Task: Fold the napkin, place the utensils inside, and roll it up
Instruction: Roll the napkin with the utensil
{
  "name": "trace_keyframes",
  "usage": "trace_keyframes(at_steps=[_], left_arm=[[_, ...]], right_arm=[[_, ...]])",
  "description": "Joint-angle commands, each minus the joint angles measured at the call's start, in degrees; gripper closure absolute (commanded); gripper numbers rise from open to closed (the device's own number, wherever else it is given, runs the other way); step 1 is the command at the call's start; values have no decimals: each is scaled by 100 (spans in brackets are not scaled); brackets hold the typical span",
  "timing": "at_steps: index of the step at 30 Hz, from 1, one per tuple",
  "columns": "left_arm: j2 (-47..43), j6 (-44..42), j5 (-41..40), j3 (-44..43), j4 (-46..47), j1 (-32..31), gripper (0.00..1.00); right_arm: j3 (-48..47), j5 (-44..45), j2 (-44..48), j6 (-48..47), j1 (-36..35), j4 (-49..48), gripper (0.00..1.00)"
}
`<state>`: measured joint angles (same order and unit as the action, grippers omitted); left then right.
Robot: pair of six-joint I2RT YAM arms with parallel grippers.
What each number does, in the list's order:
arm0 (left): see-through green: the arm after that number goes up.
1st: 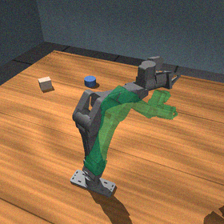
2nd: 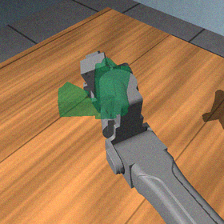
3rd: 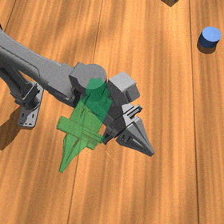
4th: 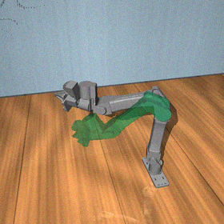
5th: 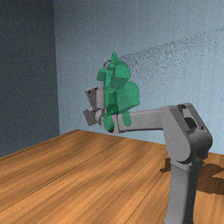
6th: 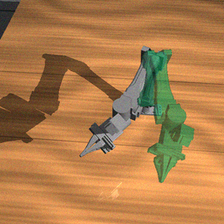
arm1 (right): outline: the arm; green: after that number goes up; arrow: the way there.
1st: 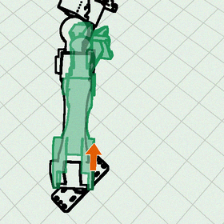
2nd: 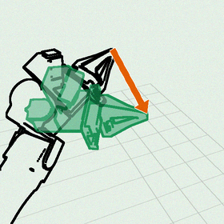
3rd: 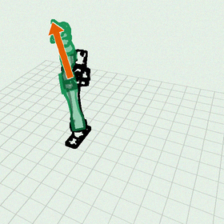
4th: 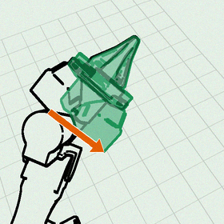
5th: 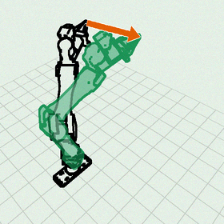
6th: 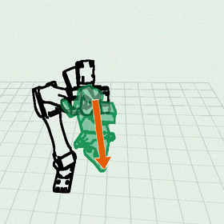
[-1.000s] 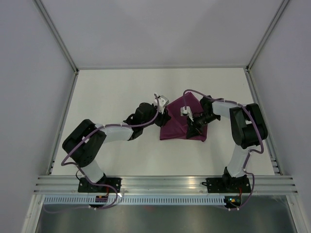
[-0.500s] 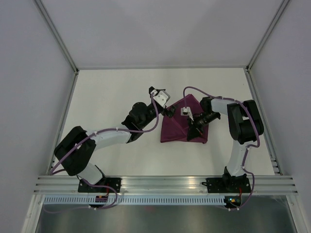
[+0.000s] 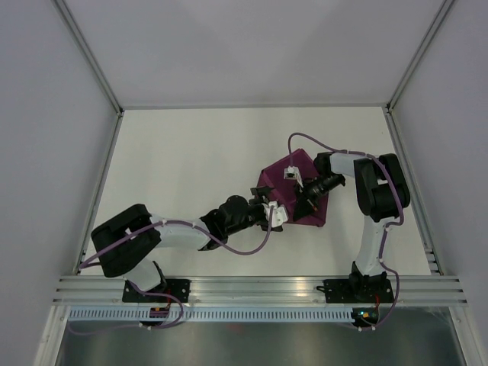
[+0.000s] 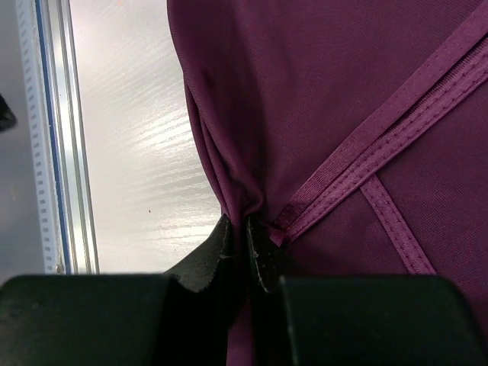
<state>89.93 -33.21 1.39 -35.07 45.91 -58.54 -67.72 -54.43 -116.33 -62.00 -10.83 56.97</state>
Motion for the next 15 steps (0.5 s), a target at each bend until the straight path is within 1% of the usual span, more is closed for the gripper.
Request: trace_keyframes(at_steps=[1,6,8,10,12,13,15], left_arm=[[147,-704,54,-192,-486,-227,9],[559,-994,493,-430,-1048,-351,9],[683,-1187,564,-492,-1119,-359,9],[824,-1188,696,-605,-1215,-359,10],[938,-1170,801,-711,-1312,-359,13],[1087,-1196,819,-799,-1408,-368,16],[1184,-1258,837,-817,-1366,-386,18]], right_arm=[[-4,592,-337,-251,2,-389,100],[-30,583,-355,-225,19,-388,99],[-39,592,-373,-208,28,-388,100],[-57,592,-381,-216,28,-380,100],[-65,592,-390,-208,37,-380,99],[-66,592,-390,-208,37,-362,100],[-83,592,-408,-216,37,-362,100]])
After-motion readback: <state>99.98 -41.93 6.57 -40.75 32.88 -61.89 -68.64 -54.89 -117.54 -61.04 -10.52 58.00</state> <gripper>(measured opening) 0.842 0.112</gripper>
